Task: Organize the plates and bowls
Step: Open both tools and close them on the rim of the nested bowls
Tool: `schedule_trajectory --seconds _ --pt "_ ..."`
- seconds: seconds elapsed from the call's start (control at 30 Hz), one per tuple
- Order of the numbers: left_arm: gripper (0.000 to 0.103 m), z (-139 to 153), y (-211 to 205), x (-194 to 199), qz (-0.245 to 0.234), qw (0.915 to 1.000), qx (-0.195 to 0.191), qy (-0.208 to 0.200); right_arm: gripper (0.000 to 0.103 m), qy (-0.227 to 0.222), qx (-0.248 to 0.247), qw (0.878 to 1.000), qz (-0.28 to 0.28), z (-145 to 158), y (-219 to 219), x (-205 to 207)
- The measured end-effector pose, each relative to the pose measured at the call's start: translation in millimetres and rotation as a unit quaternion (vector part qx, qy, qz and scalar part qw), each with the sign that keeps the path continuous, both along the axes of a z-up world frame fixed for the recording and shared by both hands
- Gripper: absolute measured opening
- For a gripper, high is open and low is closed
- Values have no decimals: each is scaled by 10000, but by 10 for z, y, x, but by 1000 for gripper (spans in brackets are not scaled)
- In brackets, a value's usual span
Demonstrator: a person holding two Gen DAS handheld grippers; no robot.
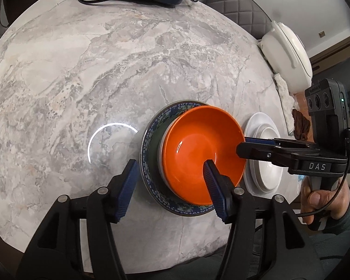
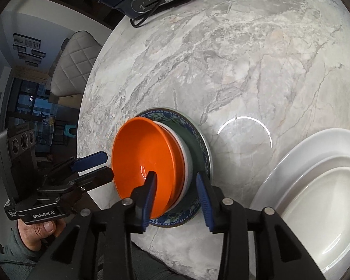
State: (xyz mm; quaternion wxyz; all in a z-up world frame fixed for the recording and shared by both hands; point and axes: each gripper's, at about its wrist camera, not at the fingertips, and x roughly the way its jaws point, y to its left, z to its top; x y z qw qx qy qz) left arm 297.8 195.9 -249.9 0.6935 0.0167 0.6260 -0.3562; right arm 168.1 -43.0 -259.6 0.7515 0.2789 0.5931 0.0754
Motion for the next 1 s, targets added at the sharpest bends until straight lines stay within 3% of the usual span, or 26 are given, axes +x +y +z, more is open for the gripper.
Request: schedule_trajectory --seconds 0.07,0.13,0.27,0.43,0.57,0.77,0.9,1.0 --pt "66 25 93 61 142 9999 -54 -58 53 -174 -2 9998 -63 85 -58 -12" --pt "66 23 213 127 333 9994 -51 -79 66 -399 -116 9990 -180 185 -163 -37" --pt "67 -128 440 230 457 9989 -47 132 66 -345 -334 9985 -251 180 -374 -63" --pt "67 -350 599 222 421 9961 -474 612 66 -103 81 9992 -376 -16 -553 -78" --pt "69 -433 557 155 246 9959 -572 659 65 35 402 9981 -460 -162 -599 -87" --pt "101 -487 529 156 322 9973 -457 484 65 192 445 9985 -271 -274 -507 -82" --pt "102 -489 560 185 353 9976 -380 449 75 143 419 9985 -333 -284 -542 -90" --pt "102 -494 538 172 296 9983 -298 405 77 77 334 9991 -244 -269 -539 -87"
